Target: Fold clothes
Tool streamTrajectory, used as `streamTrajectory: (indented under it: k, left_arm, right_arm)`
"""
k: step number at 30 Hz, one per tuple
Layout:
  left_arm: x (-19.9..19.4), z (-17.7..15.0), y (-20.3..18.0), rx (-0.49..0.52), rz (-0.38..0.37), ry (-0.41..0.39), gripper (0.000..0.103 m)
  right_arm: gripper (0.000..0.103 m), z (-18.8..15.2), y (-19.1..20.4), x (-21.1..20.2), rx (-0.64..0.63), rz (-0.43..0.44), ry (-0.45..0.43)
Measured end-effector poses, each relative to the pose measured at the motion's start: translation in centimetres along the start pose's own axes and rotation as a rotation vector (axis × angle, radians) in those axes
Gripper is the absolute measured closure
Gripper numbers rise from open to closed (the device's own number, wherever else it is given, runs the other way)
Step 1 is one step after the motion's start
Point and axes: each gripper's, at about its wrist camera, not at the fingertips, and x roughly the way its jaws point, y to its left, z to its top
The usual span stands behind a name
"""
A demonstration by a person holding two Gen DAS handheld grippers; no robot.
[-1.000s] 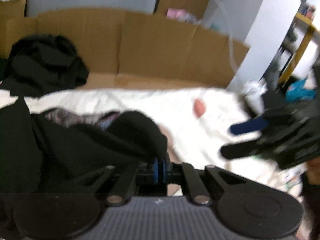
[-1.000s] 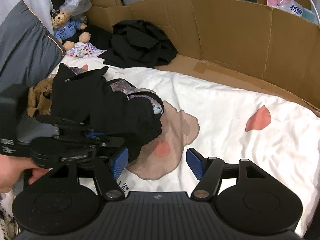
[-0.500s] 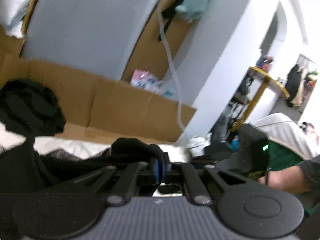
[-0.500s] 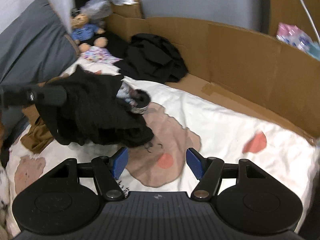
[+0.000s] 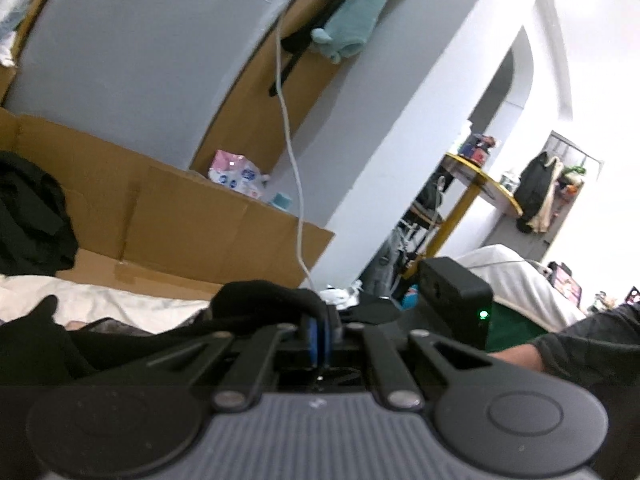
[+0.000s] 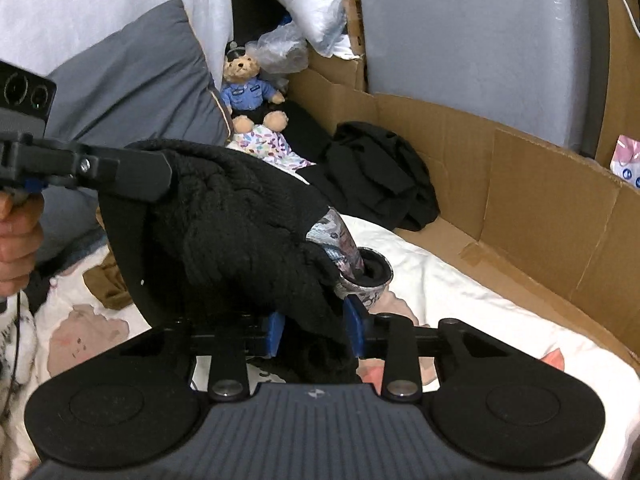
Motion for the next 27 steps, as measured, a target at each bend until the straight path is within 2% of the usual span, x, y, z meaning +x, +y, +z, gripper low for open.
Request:
streamTrajectory:
  k: [2,4,6,9,11,17,19,24,27]
  left_arm:
    - [0.1,-0.1,0.0,-0.001,-0.011,0.004,0.1]
    - [0.1,-0.1,0.0,-0.001,-0.016,0.008,0.1]
    - [0.1,-0.2,-0.1,-0.001,-0.014,0.012,0.1]
    - [-0.3,-0.1,-0.1,-0.007,0.017,0.006,0.1]
    - [-0.4,0.3,-0.3,-0.014,0.069,0.005,0.099]
    - [-0.2,2.3,-2.4,0.026,0.122,0.027,0.099]
    - [-0.6,3.4,-3.5,0.049,0.126,0.024,0.099]
    - [-1.9,7.0,-6.8,0.088,0.152,-0.032,0.099]
    - [-2.5,9.2,-9.2,0.1,0.143,-0.074,0.099]
  right_arm:
    - [0.068,0.2,0.0,0.0,-0.009,0.011,-0.004]
    - [0.088,0.5,0.0,0.1,-0.019,0.022,-0.007]
    - [0.092,1.0,-0.2,-0.3,-0.018,0.014,-0.022]
    - [0.095,1.8,0.0,-1.3,-0.025,-0.008,-0.052]
    - [0.095,2.3,0.0,-2.1,-0.032,-0.016,-0.067]
    - [0.096,5.6,-0.1,-6.5,-0.069,-0.035,-0.126]
    - [0.096,6.7,0.6,-8.2,-0.123,-0.07,-0.145]
    - [0.096,8.9,1.5,-11.6,-0.183,-0.108,-0.168]
    - [0.096,11.0,2.6,-14.8,-0.19,-0.123,-0.219]
